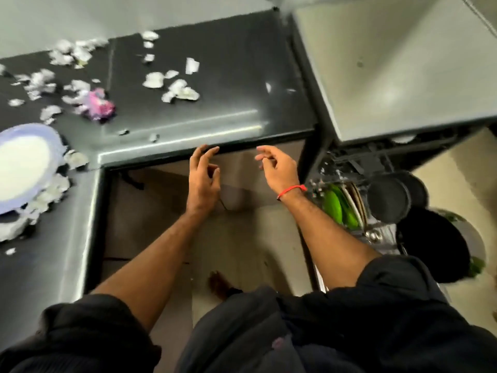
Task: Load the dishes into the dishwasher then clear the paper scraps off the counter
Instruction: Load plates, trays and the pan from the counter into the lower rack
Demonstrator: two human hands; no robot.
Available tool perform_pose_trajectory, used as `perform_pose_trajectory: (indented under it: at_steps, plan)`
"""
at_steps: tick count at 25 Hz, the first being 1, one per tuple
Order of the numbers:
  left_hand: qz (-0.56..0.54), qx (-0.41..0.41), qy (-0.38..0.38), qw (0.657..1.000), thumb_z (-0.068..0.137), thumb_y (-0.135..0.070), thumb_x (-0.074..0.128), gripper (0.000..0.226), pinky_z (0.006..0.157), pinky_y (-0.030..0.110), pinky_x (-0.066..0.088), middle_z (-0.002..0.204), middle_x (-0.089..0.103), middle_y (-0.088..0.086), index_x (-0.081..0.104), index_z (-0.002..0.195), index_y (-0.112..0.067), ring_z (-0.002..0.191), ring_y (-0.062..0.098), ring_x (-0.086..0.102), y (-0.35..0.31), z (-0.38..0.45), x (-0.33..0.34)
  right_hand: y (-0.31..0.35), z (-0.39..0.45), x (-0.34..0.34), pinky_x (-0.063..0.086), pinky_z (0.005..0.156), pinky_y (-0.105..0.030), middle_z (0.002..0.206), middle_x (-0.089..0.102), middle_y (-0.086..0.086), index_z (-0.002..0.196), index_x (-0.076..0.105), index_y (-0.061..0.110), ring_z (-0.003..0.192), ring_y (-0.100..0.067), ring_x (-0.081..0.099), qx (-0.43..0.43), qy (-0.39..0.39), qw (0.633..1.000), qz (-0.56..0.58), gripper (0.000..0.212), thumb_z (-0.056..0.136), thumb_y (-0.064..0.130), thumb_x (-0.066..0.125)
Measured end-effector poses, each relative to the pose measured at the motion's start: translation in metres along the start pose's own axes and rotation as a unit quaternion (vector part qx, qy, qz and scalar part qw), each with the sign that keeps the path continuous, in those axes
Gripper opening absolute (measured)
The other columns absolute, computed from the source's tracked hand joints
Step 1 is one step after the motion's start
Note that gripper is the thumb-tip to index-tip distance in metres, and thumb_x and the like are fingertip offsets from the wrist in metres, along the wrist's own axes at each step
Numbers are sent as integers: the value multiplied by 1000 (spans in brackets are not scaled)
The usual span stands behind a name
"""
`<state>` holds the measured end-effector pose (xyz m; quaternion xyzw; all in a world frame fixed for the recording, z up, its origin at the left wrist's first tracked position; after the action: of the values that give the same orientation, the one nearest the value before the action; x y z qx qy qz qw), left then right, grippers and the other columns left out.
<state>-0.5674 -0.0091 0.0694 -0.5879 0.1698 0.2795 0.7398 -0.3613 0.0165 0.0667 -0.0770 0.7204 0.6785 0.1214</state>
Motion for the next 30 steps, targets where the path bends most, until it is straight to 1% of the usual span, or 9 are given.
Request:
perform_pose_trajectory:
  at_steps: [5,7,9,12,14,20,23,25,30]
  plan:
    - [24,-66,-139,988,92,2,58,47,97,27,52,147,41,9,57,136,-15,110,4,56,79,7,-161,87,28,161,48,61,-12,90,71,-4,110,67,13,64,-1,63,-34,96,995,13,35,90,-6,45]
    - [27,-115,-192,974,93,-2,58,45,98,32,52,145,41,6,57,135,-17,103,12,59,120,-1,-222,117,29,226,50,62,-15,91,70,-2,110,66,17,67,-6,64,-48,142,989,13,35,91,-4,45]
    - [44,-159,-234,958,92,-6,58,42,107,36,47,144,41,10,57,134,-13,114,23,57,157,-15,-270,137,25,279,52,66,-18,92,69,-1,111,65,18,70,-11,64,-59,182,982,11,34,92,-3,46]
    - [57,-247,-282,925,92,-3,60,43,115,14,23,147,40,18,57,135,-6,137,29,42,201,-44,-325,151,14,346,56,76,-28,92,69,-1,113,66,14,75,-13,64,-65,240,969,-1,34,91,-5,47]
    - [53,-279,-313,906,92,-2,61,44,118,23,24,149,40,18,56,136,-7,142,27,37,217,-61,-355,158,8,384,56,83,-35,95,71,0,113,66,16,80,-14,65,-70,275,959,-19,34,89,-3,49]
    - [1,-366,-322,873,96,-13,57,49,113,49,40,153,39,10,47,144,-11,136,31,47,269,-77,-391,182,17,452,51,93,-33,115,67,1,125,62,14,105,-19,64,-86,318,941,-85,39,90,2,52]
    - [-23,-373,-296,879,98,-16,55,47,106,35,44,142,53,3,45,144,-18,128,25,54,268,-66,-397,196,32,472,43,86,-26,117,56,4,138,51,16,118,-21,58,-65,336,935,-89,49,91,2,54]
    - [-30,-398,-298,867,99,-20,56,49,99,30,43,142,56,0,42,147,-23,125,22,56,268,-59,-399,191,43,483,41,87,-28,133,51,-3,152,29,16,127,-21,51,-1,351,933,-79,66,94,6,58]
    - [-61,-474,-332,813,95,-17,64,50,104,38,44,138,60,2,47,141,-20,127,26,57,284,-56,-398,166,61,510,37,107,-39,153,40,-10,157,1,22,136,-25,43,96,403,908,-65,91,93,13,64]
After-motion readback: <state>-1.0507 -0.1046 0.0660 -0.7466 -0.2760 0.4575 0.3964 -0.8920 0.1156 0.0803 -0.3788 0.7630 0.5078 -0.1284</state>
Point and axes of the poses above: each hand's wrist, its own z-axis towards the middle knuckle, its own x-axis out of the palm, y = z × x, the point moved 6 cm from there along z, towards the middle knuckle
